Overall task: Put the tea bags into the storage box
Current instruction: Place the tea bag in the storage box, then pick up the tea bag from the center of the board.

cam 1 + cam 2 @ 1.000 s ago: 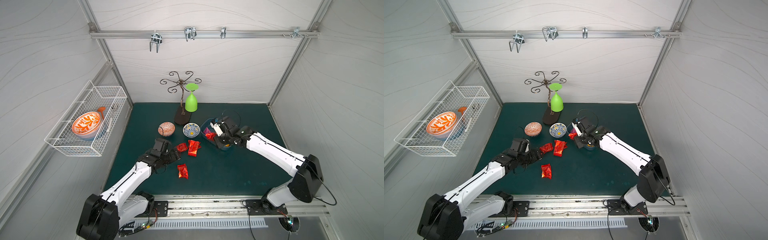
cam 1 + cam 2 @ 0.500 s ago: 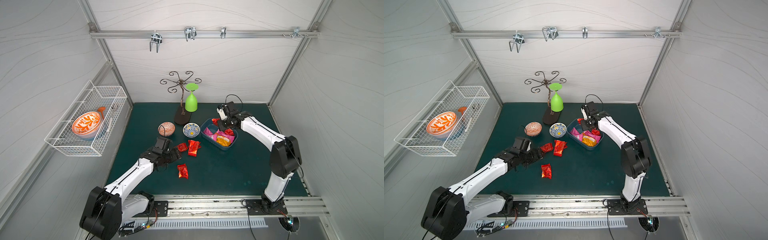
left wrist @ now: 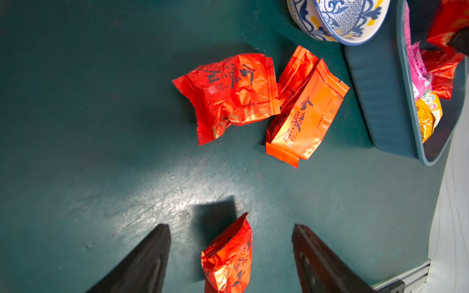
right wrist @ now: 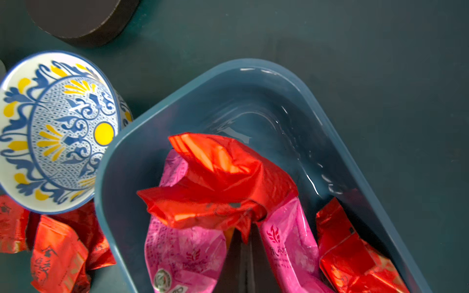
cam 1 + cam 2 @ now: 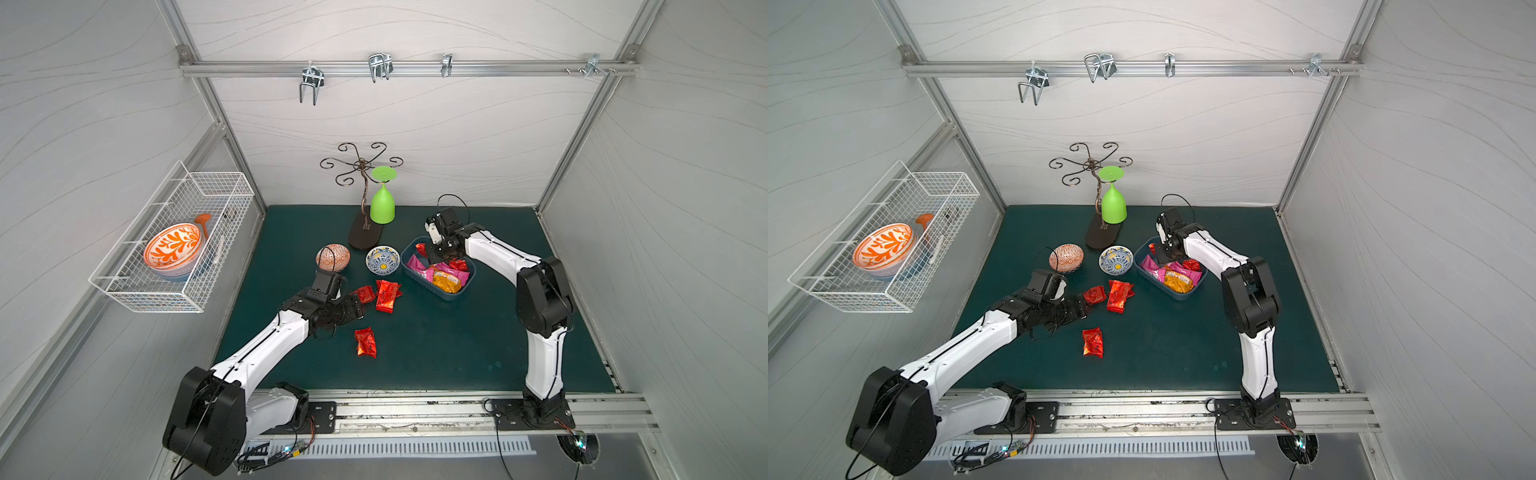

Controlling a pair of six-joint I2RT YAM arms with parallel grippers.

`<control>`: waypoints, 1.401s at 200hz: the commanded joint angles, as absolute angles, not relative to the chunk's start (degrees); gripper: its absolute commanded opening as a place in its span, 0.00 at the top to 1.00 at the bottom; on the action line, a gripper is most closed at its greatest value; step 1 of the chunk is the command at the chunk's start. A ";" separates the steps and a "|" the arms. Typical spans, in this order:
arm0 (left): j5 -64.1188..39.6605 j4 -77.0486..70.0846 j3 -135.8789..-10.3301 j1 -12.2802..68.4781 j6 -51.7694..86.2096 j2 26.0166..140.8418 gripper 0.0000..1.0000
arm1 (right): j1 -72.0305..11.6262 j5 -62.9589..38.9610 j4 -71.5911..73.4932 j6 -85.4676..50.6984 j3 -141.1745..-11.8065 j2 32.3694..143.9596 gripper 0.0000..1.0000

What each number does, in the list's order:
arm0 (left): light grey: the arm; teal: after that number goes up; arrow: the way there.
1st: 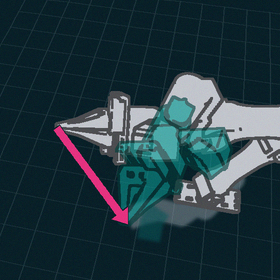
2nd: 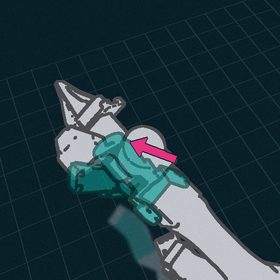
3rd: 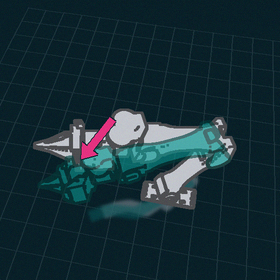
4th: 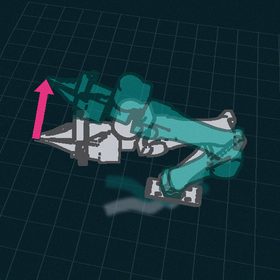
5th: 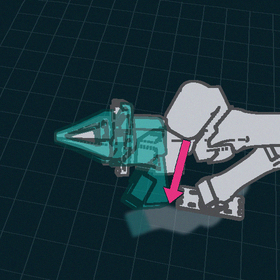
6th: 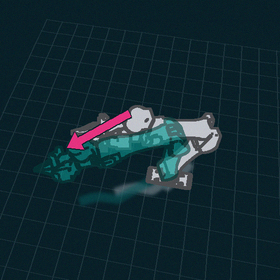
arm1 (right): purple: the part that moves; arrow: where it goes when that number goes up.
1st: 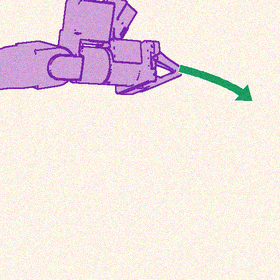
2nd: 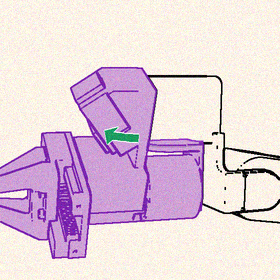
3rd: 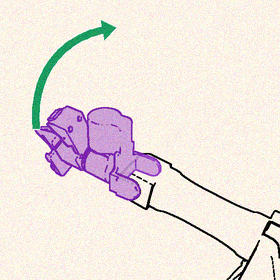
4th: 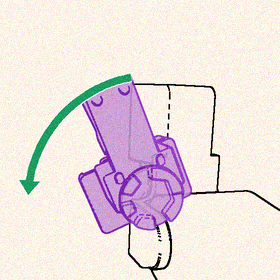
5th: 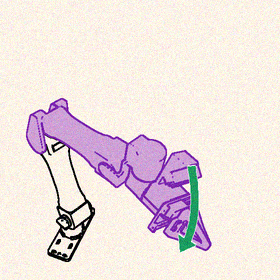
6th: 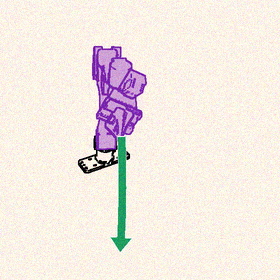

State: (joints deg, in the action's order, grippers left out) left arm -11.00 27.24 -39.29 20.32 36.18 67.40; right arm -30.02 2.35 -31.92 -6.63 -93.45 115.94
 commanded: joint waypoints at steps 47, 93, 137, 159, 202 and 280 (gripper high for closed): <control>-12.04 27.81 -47.38 21.48 31.37 74.08 0.21 | -30.13 2.20 -26.92 -7.27 -88.33 108.90 0.57; -12.98 27.91 -52.08 22.24 26.98 79.65 0.24 | -30.50 3.76 -21.29 -8.24 -76.84 96.05 0.04; -16.26 27.68 -56.83 23.06 22.85 86.23 0.28 | -30.31 5.75 -17.60 -14.74 -69.05 84.64 0.01; -15.88 27.70 -58.54 23.73 21.72 88.85 0.31 | -28.94 5.06 -20.06 -19.38 -68.67 81.31 0.01; -15.67 27.34 -62.02 25.31 19.73 93.83 0.41 | -21.58 -13.38 -11.45 -24.85 -59.33 72.67 0.01; -11.67 27.30 -65.82 26.63 18.54 101.92 0.49 | -20.09 -9.66 -17.98 -25.66 -51.07 59.37 0.02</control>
State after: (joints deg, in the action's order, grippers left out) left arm -14.24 27.99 -63.72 26.37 19.46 100.16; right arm -20.47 -10.04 -15.73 -24.36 -52.99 63.22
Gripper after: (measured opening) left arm 0.518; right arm 0.987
